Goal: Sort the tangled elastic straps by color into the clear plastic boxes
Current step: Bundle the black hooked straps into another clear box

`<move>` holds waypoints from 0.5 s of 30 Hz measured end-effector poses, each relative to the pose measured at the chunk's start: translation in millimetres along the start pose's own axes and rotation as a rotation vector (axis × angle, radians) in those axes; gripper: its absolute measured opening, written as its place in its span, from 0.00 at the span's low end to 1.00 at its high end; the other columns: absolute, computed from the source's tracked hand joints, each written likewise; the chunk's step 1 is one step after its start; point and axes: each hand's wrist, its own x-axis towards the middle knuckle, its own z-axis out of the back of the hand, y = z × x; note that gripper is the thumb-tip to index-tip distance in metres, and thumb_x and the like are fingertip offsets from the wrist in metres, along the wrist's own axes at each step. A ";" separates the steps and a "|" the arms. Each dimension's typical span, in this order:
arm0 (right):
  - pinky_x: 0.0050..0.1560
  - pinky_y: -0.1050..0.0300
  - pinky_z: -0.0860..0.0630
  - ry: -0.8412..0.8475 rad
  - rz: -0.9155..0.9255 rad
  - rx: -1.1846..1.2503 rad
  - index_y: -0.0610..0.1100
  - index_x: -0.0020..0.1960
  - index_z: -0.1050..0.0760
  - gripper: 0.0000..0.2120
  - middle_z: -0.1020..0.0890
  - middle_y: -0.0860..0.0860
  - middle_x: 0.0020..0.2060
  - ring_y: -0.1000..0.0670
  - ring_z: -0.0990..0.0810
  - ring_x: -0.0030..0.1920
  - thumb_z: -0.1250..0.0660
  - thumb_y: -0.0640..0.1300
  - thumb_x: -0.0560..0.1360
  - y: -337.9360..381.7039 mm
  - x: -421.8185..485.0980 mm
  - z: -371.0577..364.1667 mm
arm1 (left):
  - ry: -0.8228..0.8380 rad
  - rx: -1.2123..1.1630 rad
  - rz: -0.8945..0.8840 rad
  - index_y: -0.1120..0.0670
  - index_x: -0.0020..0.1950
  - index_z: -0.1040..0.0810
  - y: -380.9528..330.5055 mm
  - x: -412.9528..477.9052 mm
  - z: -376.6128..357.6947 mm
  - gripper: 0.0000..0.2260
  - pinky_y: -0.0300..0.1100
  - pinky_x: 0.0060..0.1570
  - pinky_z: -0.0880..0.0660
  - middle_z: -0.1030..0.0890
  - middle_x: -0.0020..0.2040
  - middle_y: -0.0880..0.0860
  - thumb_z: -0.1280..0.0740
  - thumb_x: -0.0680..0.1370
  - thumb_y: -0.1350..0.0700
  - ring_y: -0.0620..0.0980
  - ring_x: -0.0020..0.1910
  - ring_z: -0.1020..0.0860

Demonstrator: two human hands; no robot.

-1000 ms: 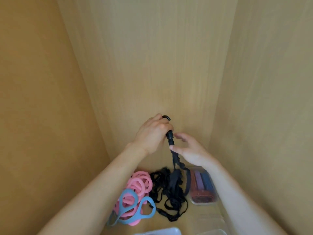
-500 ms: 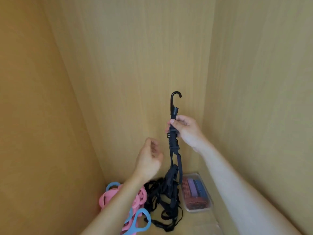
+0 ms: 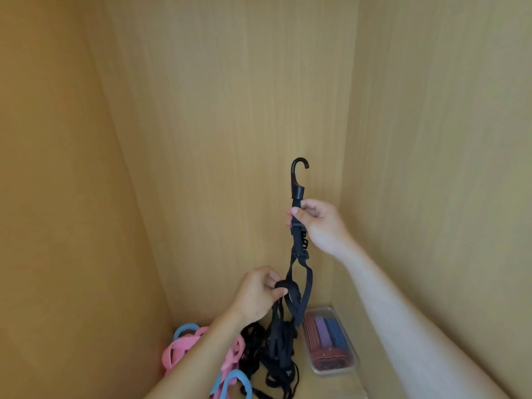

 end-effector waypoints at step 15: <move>0.49 0.52 0.23 -0.153 -0.104 -0.257 0.41 0.48 0.19 0.08 0.15 0.47 0.43 0.39 0.18 0.48 0.35 0.43 0.82 -34.7 7.2 17.7 | -0.051 -0.538 -0.089 0.58 0.54 0.22 -58.4 -5.3 73.2 0.05 0.53 0.64 0.25 0.13 0.48 0.58 0.30 0.79 0.62 0.54 0.49 0.15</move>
